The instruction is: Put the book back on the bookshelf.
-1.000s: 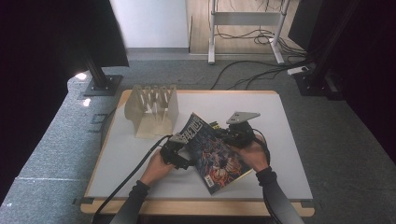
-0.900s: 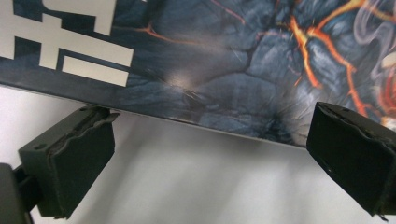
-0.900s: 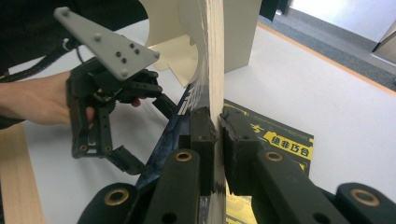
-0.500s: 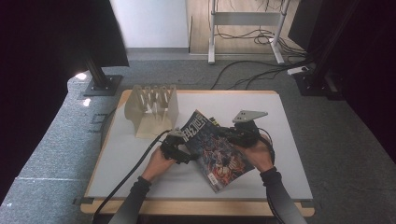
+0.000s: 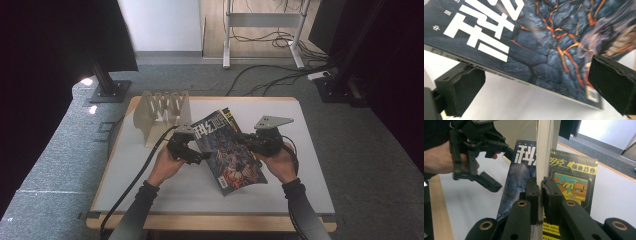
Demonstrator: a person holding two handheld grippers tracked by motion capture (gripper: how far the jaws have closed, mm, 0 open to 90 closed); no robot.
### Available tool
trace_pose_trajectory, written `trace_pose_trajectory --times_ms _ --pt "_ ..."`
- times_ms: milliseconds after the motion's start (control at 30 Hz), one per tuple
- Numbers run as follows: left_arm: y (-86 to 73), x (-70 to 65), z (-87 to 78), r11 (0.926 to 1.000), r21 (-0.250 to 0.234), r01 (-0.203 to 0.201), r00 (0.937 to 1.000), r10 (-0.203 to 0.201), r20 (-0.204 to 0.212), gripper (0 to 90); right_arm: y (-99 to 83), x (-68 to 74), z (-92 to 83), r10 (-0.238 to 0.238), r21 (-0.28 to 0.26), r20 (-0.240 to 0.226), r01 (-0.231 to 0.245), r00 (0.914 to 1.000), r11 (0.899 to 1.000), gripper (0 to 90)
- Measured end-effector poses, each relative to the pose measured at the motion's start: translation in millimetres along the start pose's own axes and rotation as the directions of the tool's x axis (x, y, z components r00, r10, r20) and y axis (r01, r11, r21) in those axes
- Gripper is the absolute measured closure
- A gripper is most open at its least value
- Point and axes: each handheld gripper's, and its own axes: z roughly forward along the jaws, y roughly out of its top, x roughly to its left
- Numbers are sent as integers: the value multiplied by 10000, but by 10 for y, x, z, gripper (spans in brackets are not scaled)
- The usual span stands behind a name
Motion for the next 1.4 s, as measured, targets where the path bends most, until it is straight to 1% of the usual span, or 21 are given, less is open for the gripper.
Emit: trace_pose_trajectory --times_ms 33,67,133,233,300,333,367,433,500,567,633,767,867,967,1000,1033,1133,1200,1267,1333,1400 --pt "19 -17 -2 9997 220 -127 9998 129 -125 0 -1 -1 0 -4 -8 8 4 10000 10000 818" --pt "39 -43 4 9980 560 -288 9987 311 -409 0 -2 -1 1 -1 -2 7 1 10000 10000 818" --pt "67 -75 17 9949 955 -333 9963 406 -752 0 -4 0 4 -8 -18 6 8 10000 10000 818" --pt "97 -108 12 9923 1083 -596 9936 695 -891 0 4 10 12 -46 17 14 46 10000 10000 816" --pt "117 -117 -16 9932 934 -689 9906 792 -1116 31 6 15 10 -75 2 23 75 10000 10000 815" --pt "128 -111 -49 9953 706 -661 9893 746 -1254 71 7 16 7 -103 -21 54 103 9999 9999 814" --pt "136 -105 -71 9969 530 -589 9895 653 -1287 132 9 15 0 -108 -60 59 109 9999 9999 813" --pt "164 -79 -138 9990 53 -440 9919 443 -1187 183 12 11 -16 -114 -123 78 115 9999 9999 812" --pt "187 -82 -193 9982 -255 -551 9852 502 -1641 255 13 11 -28 -114 -212 67 116 9999 9997 811" --pt "212 -80 -234 9972 -472 -575 9823 480 -1812 298 12 16 -31 -131 -260 43 132 9999 9996 810" --pt "241 -76 -274 9967 -573 -572 9796 449 -1960 346 12 21 -27 -164 -275 14 165 9999 9995 810" --pt "279 -93 -326 9951 -471 -875 9664 733 -2463 466 11 21 -18 -236 -265 53 238 9997 9994 806" --pt "287 -104 -351 9937 -471 -1012 9600 851 -2667 578 6 16 -14 -283 -238 78 285 9996 9993 804" --pt "296 -112 -377 9926 -596 -1059 9636 876 -2527 607 -5 13 -10 -281 -226 140 284 9995 9993 805" --pt "302 -120 -393 9915 -731 -1074 9655 865 -2456 621 -6 11 -11 -273 -210 160 276 9995 9994 805" --pt "310 -133 -404 9907 -802 -1096 9647 866 -2486 636 -8 7 -10 -296 -187 218 300 9993 9994 805" --pt "336 -160 -461 9869 -918 -1329 9581 1043 -2667 665 -7 3 -17 -297 -244 298 304 9991 9992 809" --pt "359 -188 -512 9828 -1193 -1411 9557 1038 -2754 690 -3 4 -23 -324 -286 333 334 9989 9990 809" --pt "383 -228 -590 9763 -1397 -1650 9502 1194 -2879 723 2 6 -24 -373 -338 374 386 9986 9987 809" --pt "385 -270 -643 9716 -1535 -1801 9470 1291 -2941 754 -12 6 -14 -328 -330 392 341 9987 9989 809" --pt "364 -326 -677 9697 -1363 -2030 9399 1539 -3048 772 -61 -7 29 -305 -172 520 314 9982 9994 811"
